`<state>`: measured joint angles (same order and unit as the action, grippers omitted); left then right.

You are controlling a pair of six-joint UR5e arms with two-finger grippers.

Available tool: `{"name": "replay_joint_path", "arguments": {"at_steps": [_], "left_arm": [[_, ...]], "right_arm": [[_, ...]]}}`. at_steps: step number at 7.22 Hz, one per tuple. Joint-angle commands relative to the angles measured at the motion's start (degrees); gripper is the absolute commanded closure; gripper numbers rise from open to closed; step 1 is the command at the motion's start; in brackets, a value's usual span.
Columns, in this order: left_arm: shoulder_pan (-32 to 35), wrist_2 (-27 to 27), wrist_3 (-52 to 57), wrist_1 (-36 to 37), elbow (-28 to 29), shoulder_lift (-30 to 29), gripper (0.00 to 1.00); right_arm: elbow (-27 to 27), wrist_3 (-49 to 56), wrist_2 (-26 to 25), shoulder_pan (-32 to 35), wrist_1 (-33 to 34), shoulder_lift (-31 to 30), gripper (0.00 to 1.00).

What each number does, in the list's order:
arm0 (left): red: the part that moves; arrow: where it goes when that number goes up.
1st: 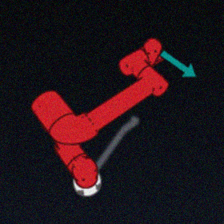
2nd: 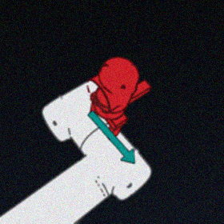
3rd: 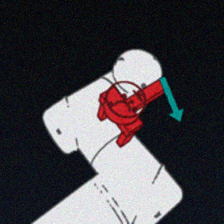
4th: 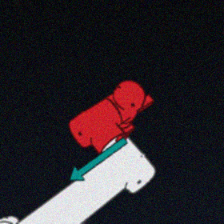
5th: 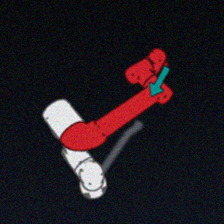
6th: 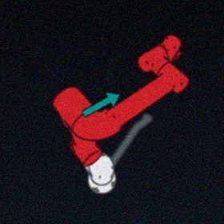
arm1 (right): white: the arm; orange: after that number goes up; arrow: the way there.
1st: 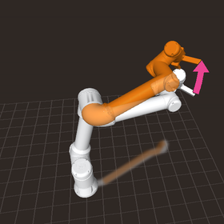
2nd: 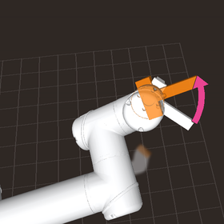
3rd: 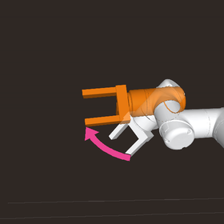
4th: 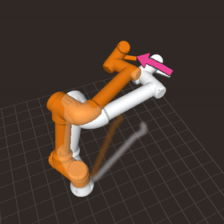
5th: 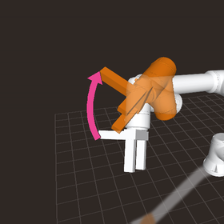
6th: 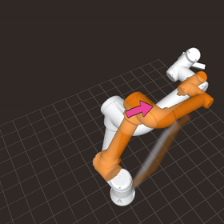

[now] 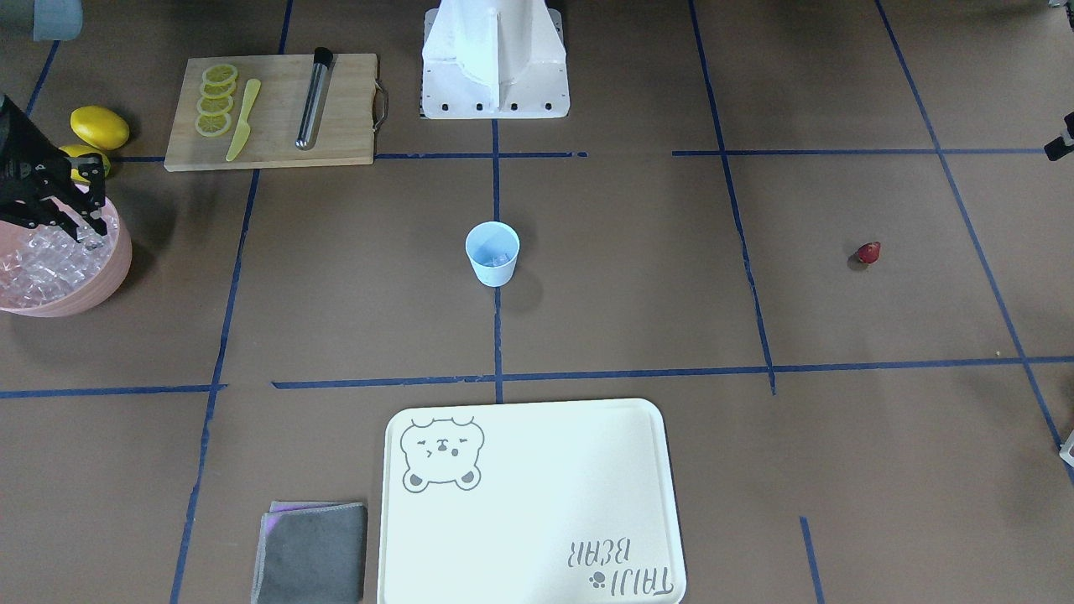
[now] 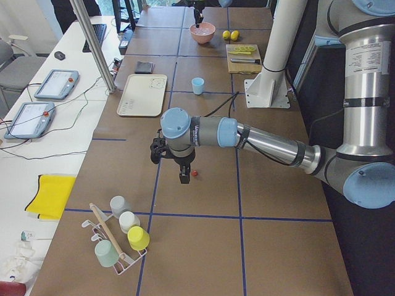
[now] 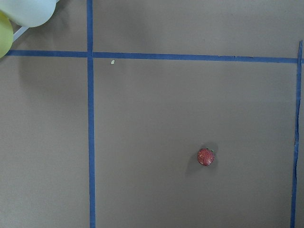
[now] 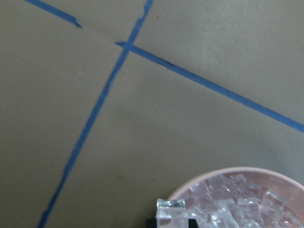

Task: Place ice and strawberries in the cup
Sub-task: 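Lower the right gripper into the bowl and grasp a third ice cube, then carry the ice cube with the right gripper to the blue cup and release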

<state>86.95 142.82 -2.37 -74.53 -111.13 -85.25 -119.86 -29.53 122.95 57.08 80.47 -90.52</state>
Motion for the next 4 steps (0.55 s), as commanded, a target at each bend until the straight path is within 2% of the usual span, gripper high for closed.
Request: {"name": "replay_joint_path", "arguments": {"at_steps": [1, 2, 3, 4], "left_arm": [[0.0, 0.1, 0.0, 0.0, 0.0, 0.0, 0.0], [0.0, 0.1, -0.4, -0.1, 0.0, 0.0, 0.0], [-0.5, 0.1, -1.0, -0.2, -0.1, 0.0, 0.0], [-0.6, 0.1, -1.1, -0.2, -0.1, 0.0, 0.0]], "right_arm": [[-0.4, -19.7, -0.2, -8.2, 2.2, 12.1, 1.0], [2.2, -33.3, -1.6, -13.7, 2.1, 19.8, 1.0], [5.0, -43.4, -5.1, -18.6, 2.1, 26.3, 1.0], [8.3, -49.1, -11.1, -23.4, 2.0, 31.4, 1.0]]}}
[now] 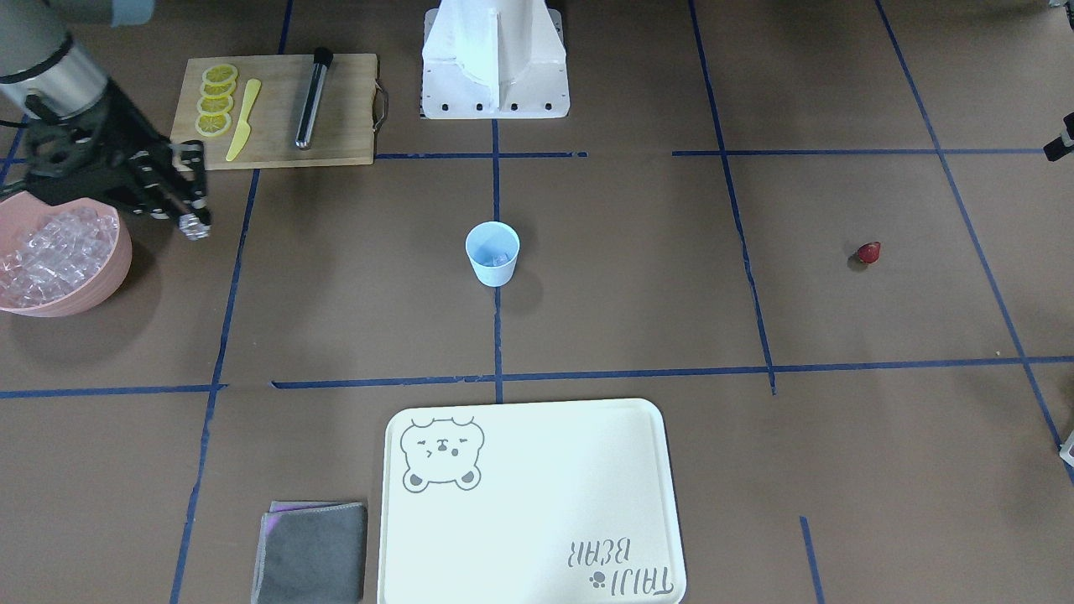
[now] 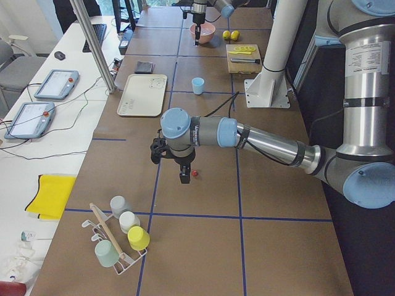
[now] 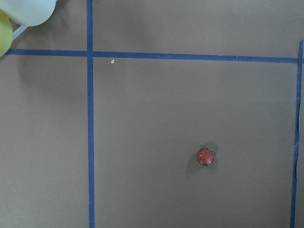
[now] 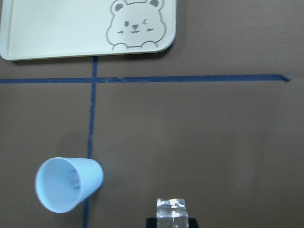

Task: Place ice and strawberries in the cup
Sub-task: 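Carry the ice cube with the right gripper to the blue cup and release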

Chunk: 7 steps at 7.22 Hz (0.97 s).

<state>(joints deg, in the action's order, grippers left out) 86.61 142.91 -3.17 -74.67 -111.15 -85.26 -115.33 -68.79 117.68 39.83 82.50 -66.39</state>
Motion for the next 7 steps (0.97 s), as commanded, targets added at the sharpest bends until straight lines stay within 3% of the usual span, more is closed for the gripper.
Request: {"name": "replay_joint_path", "arguments": {"at_steps": [1, 2, 4, 7], "left_arm": [[-0.2, 0.0, -0.3, 0.0, 0.0, 0.0, 0.0], [-0.2, 0.0, -0.3, 0.0, 0.0, 0.0, 0.0], [-0.2, 0.0, -0.3, 0.0, 0.0, 0.0, 0.0], [-0.2, 0.0, -0.3, 0.0, 0.0, 0.0, 0.0]], "right_arm": [[9.1, -12.6, -7.9, -8.0, -0.3, 12.1, 1.0], [12.9, -13.9, -8.2, -9.3, -0.5, 15.1, 0.99], [14.0, -13.9, -14.2, -13.4, -0.7, 15.3, 0.97], [15.0, -13.6, -14.4, -13.3, -0.7, 15.2, 0.67]]}}
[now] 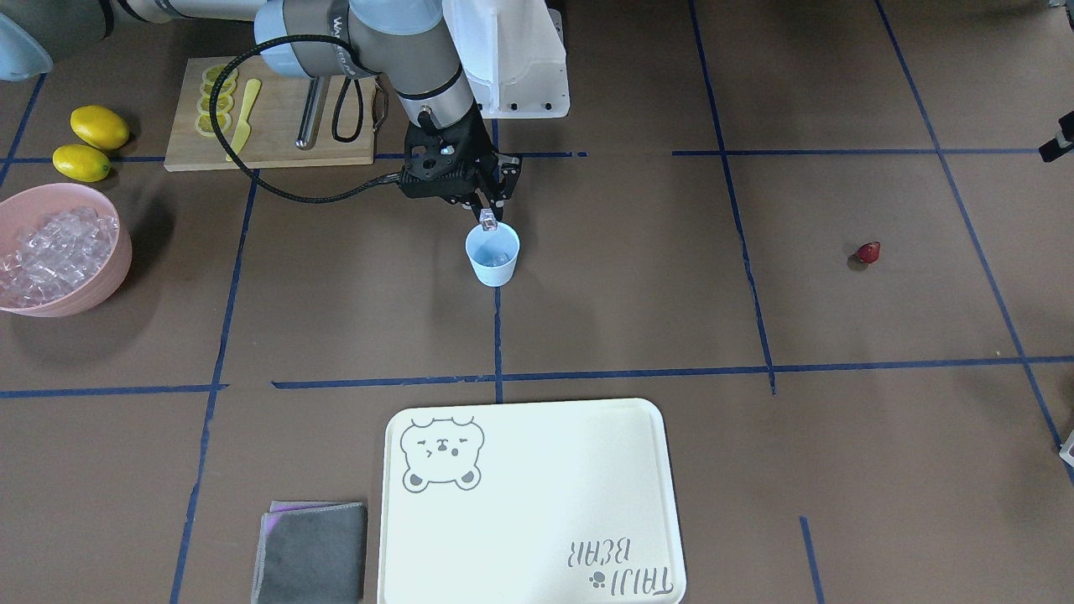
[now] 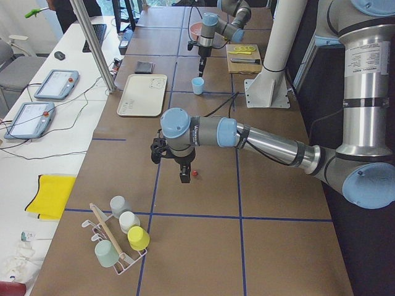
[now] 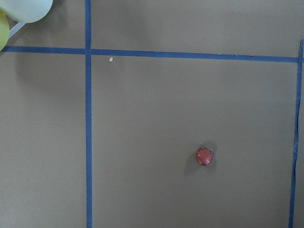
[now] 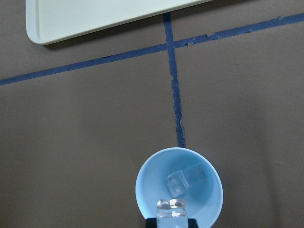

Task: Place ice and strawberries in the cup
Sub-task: 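Carry the ice cube with the right gripper to the blue cup and release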

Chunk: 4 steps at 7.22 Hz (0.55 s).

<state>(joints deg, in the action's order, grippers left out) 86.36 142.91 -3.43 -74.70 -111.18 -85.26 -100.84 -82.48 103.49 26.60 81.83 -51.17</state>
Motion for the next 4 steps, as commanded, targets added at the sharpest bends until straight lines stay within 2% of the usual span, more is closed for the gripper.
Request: {"name": "replay_joint_path", "arguments": {"at_steps": [1, 2, 4], "left_arm": [[-0.6, 0.0, 0.1, 0.0, 0.0, 0.0, 0.0], [-1.3, 0.0, 0.1, 0.0, 0.2, 0.0, 0.0], [-2.7, -0.1, 0.1, -0.1, 0.4, 0.0, 0.0]], "right_arm": [[0.9, 0.1, -0.2, -0.1, 0.0, 0.1, 0.55], [1.0, 0.1, -0.2, -0.1, 0.0, 0.1, 0.42], [1.4, 0.0, -0.2, -0.1, 0.0, 0.1, 0.35]]}}
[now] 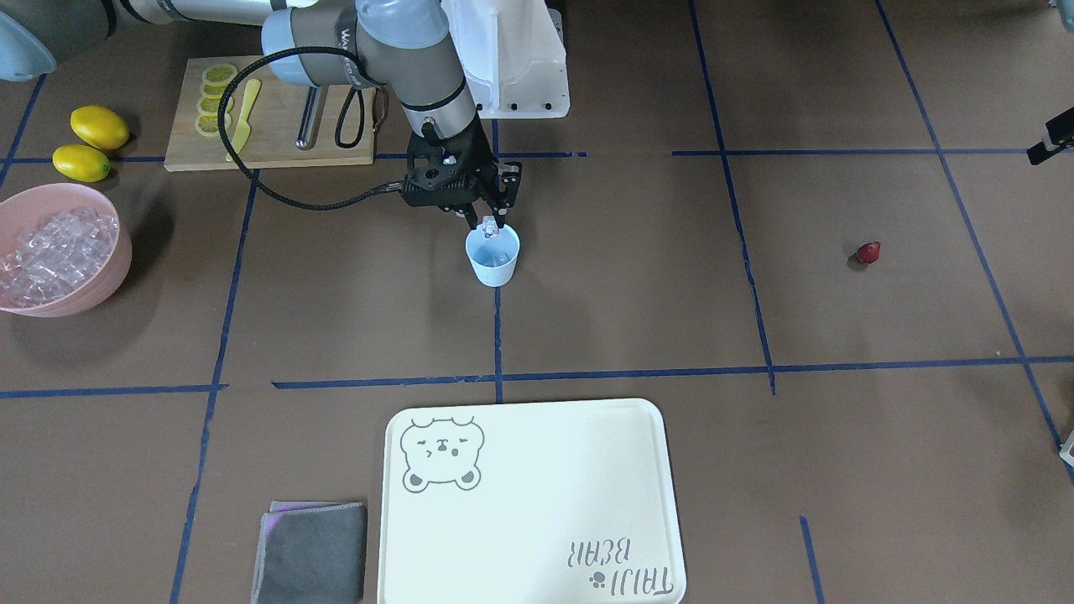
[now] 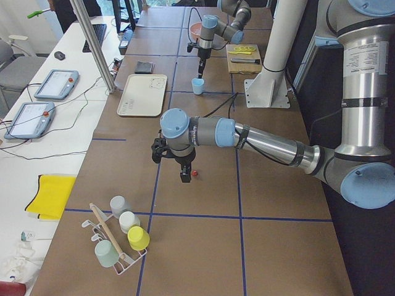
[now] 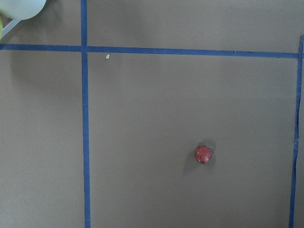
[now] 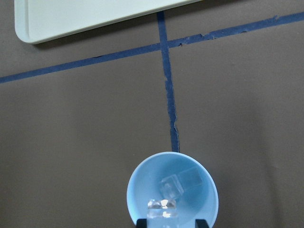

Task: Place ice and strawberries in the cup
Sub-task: 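Carry the ice cube with the right gripper to the blue cup and release, then grasp the red strawberry with the left gripper while the right gripper withdraws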

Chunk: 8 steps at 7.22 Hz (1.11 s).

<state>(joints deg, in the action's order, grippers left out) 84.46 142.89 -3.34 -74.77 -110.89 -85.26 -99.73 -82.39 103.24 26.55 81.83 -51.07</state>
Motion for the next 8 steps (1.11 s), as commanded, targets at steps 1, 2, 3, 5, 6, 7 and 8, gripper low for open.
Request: {"name": "replay_joint_path", "arguments": {"at_steps": [1, 2, 3, 5, 6, 7, 8], "left_arm": [[-1.1, -0.1, 0.0, 0.0, 0.1, 0.0, 0.0], [-2.8, -0.3, 0.0, 0.0, 0.3, -0.1, 0.0], [-3.1, -0.3, 0.0, -0.1, 0.4, -0.2, 0.0], [-8.6, -1.3, -9.0, -11.5, 6.8, -1.1, 0.0], [-13.6, -7.8, -19.4, -20.7, 8.1, -0.5, 0.0], [-18.1, -11.0, -27.3, -25.6, 10.5, -0.7, 0.0], [-21.2, -11.4, -32.3, -30.3, 11.4, -1.0, 0.0]], "right_arm": [[0.3, 0.0, 0.0, 0.2, 0.0, 0.0, 0.35], [0.3, 0.0, 0.0, 0.3, 0.0, 0.0, 0.35], [0.1, 0.1, 0.1, 0.5, 0.1, 0.0, 0.35], [-5.4, 0.4, 5.9, 8.3, 0.7, -3.9, 0.31], [-9.6, 1.8, 14.7, 16.3, 0.6, -9.3, 0.26], [-10.6, 5.9, 22.3, 23.9, 0.7, -11.8, 0.01], [-11.2, 10.4, 26.4, 28.7, 0.5, -15.0, 0.0]]}}
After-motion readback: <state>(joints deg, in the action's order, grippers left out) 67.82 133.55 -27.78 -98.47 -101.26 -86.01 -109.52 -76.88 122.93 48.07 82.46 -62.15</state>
